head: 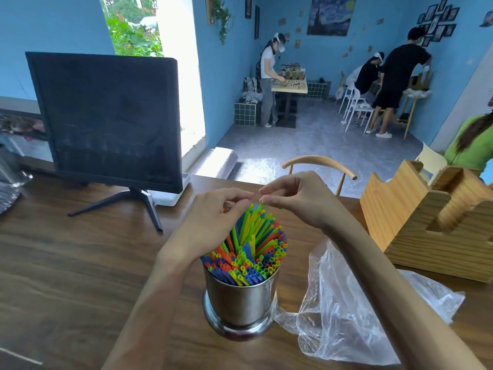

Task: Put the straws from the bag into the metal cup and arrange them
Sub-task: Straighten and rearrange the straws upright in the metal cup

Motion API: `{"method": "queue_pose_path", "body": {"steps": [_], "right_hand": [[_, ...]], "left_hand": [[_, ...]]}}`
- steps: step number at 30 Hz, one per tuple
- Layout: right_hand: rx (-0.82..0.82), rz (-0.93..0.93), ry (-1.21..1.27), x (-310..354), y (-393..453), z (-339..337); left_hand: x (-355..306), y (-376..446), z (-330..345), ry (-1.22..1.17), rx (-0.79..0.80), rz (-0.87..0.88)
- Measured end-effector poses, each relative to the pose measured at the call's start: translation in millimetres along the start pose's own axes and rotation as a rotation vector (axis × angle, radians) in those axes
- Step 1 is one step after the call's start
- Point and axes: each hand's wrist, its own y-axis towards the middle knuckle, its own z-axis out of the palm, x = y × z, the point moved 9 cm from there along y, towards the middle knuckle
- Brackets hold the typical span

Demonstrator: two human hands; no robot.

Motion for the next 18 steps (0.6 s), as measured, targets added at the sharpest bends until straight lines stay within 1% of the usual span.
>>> {"method": "queue_pose_path", "body": {"steps": [3, 8, 10, 14, 16, 18], "right_hand": [[-0.022, -0.047, -0.019, 5, 1, -6], [-0.057, -0.093, -0.03, 12, 0, -11], [-0.086, -0.121, -0.009, 17, -2, -17], [-0.154, -0.176, 0.061, 27, -6, -28], [-0.148, -0.184, 0.094, 31, -7, -27], [-0.131, -0.174, 0.117, 30, -8, -25]], "left_hand": [[-4, 8, 2, 0.08, 0.07, 0.003], [-8, 23, -1, 0.139, 0.105, 0.0], [-10, 25, -1, 0.128, 0.121, 0.008], [-20, 25, -12, 0.065, 0.045, 0.047], [-26, 26, -17, 0.025, 0.0, 0.078], [-26, 27, -17, 0.016, 0.006, 0.074]]}}
